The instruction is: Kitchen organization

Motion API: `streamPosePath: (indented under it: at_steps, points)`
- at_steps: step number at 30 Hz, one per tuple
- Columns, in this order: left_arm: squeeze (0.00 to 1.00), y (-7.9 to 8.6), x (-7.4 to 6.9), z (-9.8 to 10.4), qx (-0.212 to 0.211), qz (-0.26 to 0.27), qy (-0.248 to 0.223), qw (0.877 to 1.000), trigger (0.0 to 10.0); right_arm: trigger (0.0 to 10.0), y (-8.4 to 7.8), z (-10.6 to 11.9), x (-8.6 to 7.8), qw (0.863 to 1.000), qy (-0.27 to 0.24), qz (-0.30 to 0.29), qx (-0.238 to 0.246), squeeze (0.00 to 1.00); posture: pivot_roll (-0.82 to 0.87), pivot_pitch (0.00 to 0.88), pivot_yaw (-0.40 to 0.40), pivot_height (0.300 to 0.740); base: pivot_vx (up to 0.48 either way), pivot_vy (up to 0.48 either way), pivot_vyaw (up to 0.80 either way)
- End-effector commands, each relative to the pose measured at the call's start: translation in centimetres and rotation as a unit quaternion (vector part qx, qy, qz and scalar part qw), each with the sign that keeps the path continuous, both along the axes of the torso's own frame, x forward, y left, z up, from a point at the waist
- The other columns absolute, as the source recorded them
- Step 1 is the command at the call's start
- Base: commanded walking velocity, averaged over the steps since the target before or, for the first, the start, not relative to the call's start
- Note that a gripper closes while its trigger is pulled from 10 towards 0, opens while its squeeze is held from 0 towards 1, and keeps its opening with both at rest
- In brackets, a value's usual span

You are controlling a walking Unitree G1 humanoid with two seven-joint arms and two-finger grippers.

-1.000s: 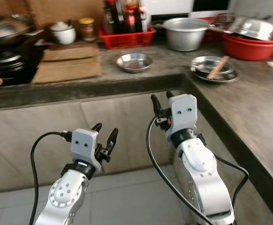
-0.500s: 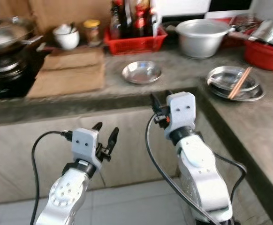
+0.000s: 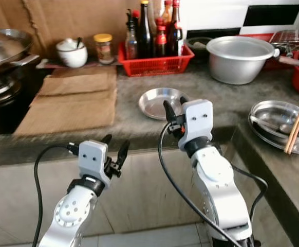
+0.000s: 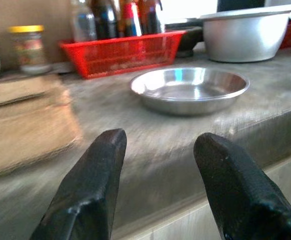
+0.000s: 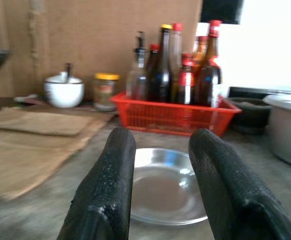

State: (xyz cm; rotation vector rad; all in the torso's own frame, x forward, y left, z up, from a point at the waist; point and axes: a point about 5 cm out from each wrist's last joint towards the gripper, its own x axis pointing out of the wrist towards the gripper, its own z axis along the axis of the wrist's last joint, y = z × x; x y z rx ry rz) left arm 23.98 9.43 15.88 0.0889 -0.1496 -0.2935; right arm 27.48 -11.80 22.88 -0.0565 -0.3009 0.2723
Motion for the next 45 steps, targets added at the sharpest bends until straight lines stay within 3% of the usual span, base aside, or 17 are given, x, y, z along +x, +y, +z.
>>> streamPosePath:
  at_steps: [1, 7, 8, 15, 17, 18, 20, 22, 25, 26, 33, 41, 45]
  points:
    - [0.00, -0.4, 0.0, 0.1, -0.007, -0.006, 0.006, 1.000, 10.0, 10.0, -0.4, 0.3, 0.3, 1.000, -0.001, -0.004, -0.001, 0.00, 0.08, 0.067, -0.022, 0.740, 0.000, 0.000, 0.00]
    - [0.00, -0.4, -0.1, -0.2, -0.003, -0.010, 0.009, 1.000, 10.0, 10.0, 0.3, 1.2, 0.6, 0.999, -0.008, 0.028, -0.016, 0.00, 0.08, 0.068, -0.018, 0.740, 0.000, 0.000, 0.00]
    - [0.00, -0.4, -0.1, -0.2, -0.003, -0.010, 0.010, 1.000, 10.0, 10.0, 0.3, 1.1, 0.7, 1.000, -0.002, 0.025, -0.018, 1.00, 0.08, 0.070, -0.018, 0.740, 0.000, 0.000, 0.00]
    - [0.00, -0.5, -0.1, -0.1, -0.005, -0.010, 0.010, 1.000, 10.0, 10.0, 0.0, 0.6, 2.3, 0.998, 0.065, 0.010, -0.014, 1.00, 0.08, 0.073, -0.021, 0.740, 0.000, 0.000, 0.00]
    - [0.00, -0.6, -0.1, -0.1, -0.007, -0.011, 0.011, 1.000, 10.0, 10.0, -0.3, 0.7, 3.3, 0.996, 0.085, -0.019, -0.031, 1.00, 0.08, 0.073, -0.021, 0.740, 0.000, 0.000, 0.00]
    - [0.00, -0.7, -0.1, -0.2, -0.005, -0.011, 0.012, 1.000, 10.0, 10.0, -0.2, 1.0, 3.7, 0.995, 0.083, -0.025, -0.042, 0.00, 0.08, 0.077, -0.022, 0.740, 0.000, 0.000, 0.00]
    - [0.00, -0.7, -0.1, -0.2, -0.004, -0.011, 0.014, 1.000, 10.0, 10.0, -0.1, 1.4, 4.2, 0.994, 0.082, -0.034, -0.056, 0.00, 0.08, 0.078, -0.024, 0.740, 0.000, 0.000, 0.00]
    - [0.00, -0.7, -0.2, -0.2, -0.006, -0.010, 0.013, 1.000, 10.0, 10.0, -0.1, 1.4, 5.0, 0.988, 0.136, -0.025, -0.062, 0.00, 0.08, 0.080, -0.027, 0.740, 0.000, 0.000, 0.00]
    - [0.00, -0.7, -0.2, -0.2, -0.006, -0.009, 0.013, 1.000, 10.0, 10.0, -0.3, 1.5, 5.5, 0.985, 0.159, -0.033, -0.059, 0.00, 0.08, 0.080, -0.030, 0.740, 0.000, 0.000, 0.00]
    - [0.00, -0.7, -0.2, -0.2, -0.007, -0.008, 0.013, 1.000, 10.0, 10.0, -0.6, 1.2, 6.1, 0.977, 0.200, -0.042, -0.060, 0.00, 0.08, 0.082, -0.032, 0.740, 0.000, 0.000, 0.00]
    - [0.00, -0.7, -0.3, -0.1, -0.007, -0.008, 0.014, 1.000, 10.0, 10.0, -1.3, 0.7, 7.8, 0.955, 0.284, -0.067, -0.061, 0.00, 0.09, 0.085, -0.037, 0.740, 0.000, 0.000, 0.00]
    - [0.00, -0.7, -0.4, -0.2, -0.006, -0.006, 0.015, 1.000, 10.0, 10.0, -2.3, 1.4, 8.7, 0.951, 0.293, -0.086, -0.051, 0.00, 0.09, 0.083, -0.041, 0.740, 0.000, 0.000, 0.00]
    - [0.00, -0.7, -0.4, -0.2, -0.007, -0.006, 0.015, 1.000, 10.0, 10.0, -2.5, 0.9, 8.8, 0.938, 0.337, -0.076, -0.026, 0.00, 0.09, 0.083, -0.043, 0.740, 0.000, 0.000, 0.00]
